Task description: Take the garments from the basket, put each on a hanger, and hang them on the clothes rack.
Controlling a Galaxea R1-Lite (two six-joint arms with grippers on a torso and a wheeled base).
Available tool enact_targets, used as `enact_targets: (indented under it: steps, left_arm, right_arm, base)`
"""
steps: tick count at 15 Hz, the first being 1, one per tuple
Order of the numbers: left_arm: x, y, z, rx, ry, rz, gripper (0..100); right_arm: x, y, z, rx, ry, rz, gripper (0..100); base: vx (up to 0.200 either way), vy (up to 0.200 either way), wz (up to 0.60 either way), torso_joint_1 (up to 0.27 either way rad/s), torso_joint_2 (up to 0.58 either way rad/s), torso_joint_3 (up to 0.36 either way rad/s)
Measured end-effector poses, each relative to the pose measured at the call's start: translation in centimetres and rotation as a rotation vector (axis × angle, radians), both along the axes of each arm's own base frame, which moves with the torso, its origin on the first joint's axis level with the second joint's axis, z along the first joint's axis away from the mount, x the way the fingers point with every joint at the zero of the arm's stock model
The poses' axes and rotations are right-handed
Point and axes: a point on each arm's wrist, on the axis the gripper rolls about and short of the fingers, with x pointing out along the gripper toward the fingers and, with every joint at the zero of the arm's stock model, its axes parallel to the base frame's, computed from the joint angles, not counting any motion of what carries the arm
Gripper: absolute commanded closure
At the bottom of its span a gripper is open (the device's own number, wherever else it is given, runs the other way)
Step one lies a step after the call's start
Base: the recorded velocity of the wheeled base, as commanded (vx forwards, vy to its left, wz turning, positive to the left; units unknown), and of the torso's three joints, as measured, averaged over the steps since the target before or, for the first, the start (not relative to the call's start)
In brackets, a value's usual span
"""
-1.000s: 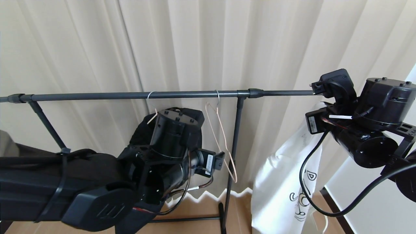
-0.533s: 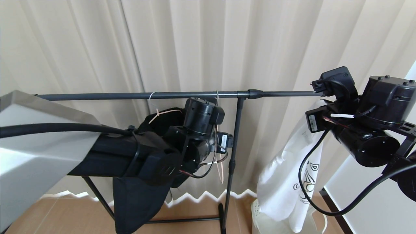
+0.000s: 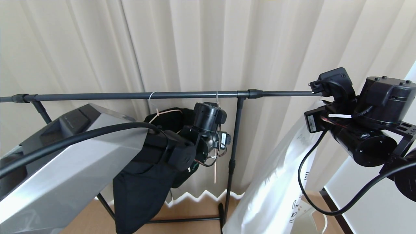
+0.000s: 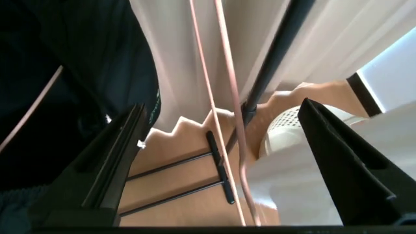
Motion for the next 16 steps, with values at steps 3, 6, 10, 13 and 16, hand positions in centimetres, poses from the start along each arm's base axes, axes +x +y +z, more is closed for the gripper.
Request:
enact_targets:
  steps: [3,6,10,13,16]
  left_arm:
    - [1.4,-0.2,-1.0,0.002,0.003,0.016,0]
    - [2.3,-0.4,-2.1,0.007,0.01,0.024,0]
    - [2.8,-0.2,-3.3,0.025,0.023,0.043,100]
    - [2.9,0.0,-3.7,0.039,0.024,0.07,100]
    - [2.8,0.1,-3.7,0.039,0.028,0.074,100]
  right_arm:
    - [0.2,0.0,-0.2,-0.002,0.005,-0.001,100]
    - [0.2,0.1,-0.3,-0.003,0.007,0.001,100]
    - [0.3,0.1,-0.3,-0.004,0.009,0.0,100]
    - [0.3,0.1,-0.4,-0.005,0.011,-0.001,100]
    - [0.2,0.1,-0.4,-0.005,0.012,-0.001,100]
  base:
    - [0.0,0.0,0.0,0.0,0.0,0.0]
    - [0.0,0.0,0.0,0.0,0.0,0.0]
    - [0.0,0.0,0.0,0.0,0.0,0.0]
    - [0.0,0.0,0.0,0.0,0.0,0.0]
    - [0.0,0.0,0.0,0.0,0.0,0.0]
